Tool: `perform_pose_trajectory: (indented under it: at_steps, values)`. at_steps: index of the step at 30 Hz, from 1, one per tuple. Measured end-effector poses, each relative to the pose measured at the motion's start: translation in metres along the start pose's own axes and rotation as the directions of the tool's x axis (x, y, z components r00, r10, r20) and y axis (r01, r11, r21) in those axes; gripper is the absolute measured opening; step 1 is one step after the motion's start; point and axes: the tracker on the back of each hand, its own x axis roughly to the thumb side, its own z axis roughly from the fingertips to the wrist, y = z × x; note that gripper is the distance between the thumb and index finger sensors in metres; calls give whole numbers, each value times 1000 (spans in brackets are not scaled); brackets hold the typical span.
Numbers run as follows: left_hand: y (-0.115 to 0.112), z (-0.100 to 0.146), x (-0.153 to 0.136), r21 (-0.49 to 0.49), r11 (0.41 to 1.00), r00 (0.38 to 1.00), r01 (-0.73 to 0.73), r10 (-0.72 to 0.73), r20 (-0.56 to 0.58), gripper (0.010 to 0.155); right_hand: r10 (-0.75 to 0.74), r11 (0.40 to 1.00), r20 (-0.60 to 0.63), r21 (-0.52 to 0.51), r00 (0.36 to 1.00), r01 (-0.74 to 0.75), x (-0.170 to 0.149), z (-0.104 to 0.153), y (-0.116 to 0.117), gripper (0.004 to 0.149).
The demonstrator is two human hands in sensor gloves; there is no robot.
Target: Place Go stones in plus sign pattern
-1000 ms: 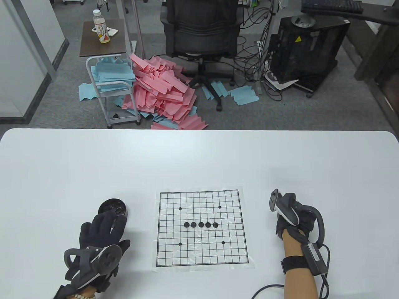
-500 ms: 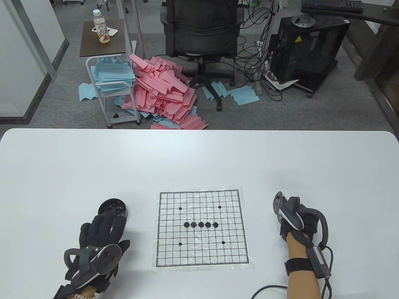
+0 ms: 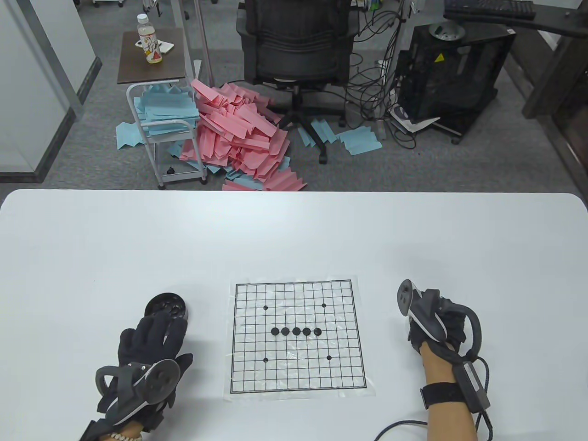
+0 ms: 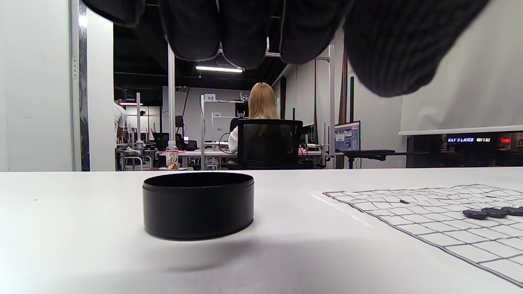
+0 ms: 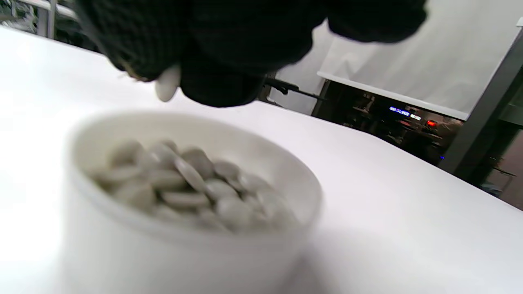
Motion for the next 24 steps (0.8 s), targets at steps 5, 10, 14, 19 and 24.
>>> perform_pose_trajectory:
  at_steps: [5,10,14,19,24]
  values:
    - [-1,0,0,0,1000,1000,2,-2,3,76,-111,994,105,-10,988,113,44,10,-23,40]
    - [-1,0,0,-4,1000,1000,-1,1,1,76,-210,977,227,18,951,212,100,24,-37,40]
    - [-1,0,0,0,1000,1000,-3,3,1,76,-296,955,300,99,907,279,146,36,-38,40]
    - [0,1,-2,2,1000,1000,-6,6,2,76,-321,945,346,183,882,272,185,47,-29,41]
    - [0,1,-4,1,1000,1000,-16,16,-6,76,-296,950,352,204,888,236,202,51,-19,40]
